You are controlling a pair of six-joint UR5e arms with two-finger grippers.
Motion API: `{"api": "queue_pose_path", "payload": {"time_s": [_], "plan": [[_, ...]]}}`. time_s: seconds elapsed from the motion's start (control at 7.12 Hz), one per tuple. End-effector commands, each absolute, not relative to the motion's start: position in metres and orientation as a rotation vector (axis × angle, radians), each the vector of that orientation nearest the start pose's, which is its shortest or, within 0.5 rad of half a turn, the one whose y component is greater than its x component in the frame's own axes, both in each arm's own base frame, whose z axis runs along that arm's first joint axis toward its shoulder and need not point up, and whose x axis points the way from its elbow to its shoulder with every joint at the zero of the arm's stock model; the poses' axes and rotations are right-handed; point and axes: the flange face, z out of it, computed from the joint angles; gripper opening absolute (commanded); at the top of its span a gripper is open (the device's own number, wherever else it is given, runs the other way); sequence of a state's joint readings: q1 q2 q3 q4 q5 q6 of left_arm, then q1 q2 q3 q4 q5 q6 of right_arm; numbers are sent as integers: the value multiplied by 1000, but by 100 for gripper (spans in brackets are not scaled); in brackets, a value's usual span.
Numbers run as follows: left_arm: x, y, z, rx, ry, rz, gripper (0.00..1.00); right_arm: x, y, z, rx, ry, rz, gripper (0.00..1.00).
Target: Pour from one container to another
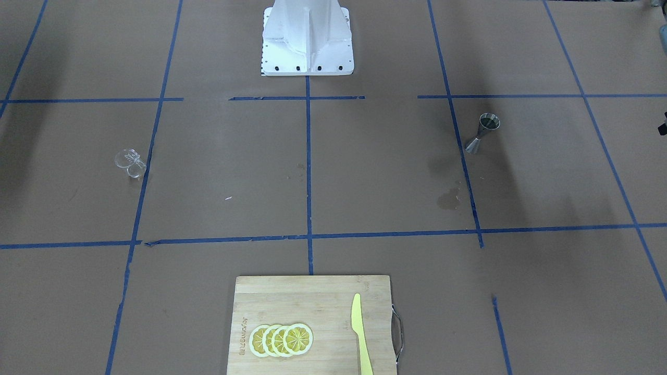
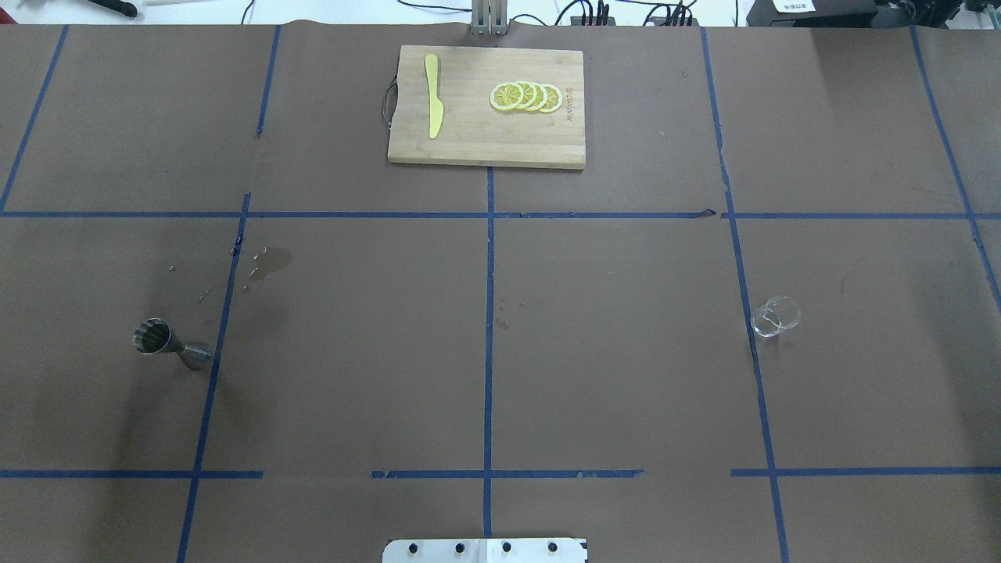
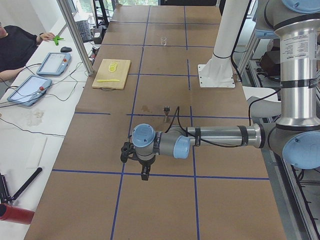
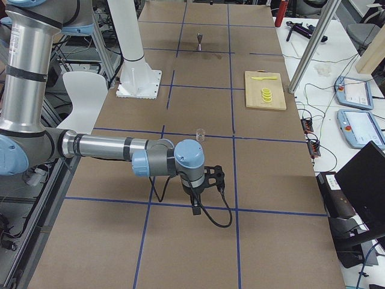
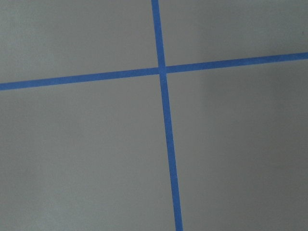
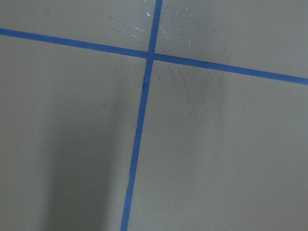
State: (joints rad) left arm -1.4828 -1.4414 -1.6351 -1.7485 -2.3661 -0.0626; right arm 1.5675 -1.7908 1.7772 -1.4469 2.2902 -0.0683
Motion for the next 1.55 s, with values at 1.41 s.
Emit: {"api": "queue_pose_path", "payload": {"time_s": [1.41], "plan": [[-62, -470, 618, 75, 791, 129, 100, 56, -445, 627, 70, -712, -122, 100]]}}
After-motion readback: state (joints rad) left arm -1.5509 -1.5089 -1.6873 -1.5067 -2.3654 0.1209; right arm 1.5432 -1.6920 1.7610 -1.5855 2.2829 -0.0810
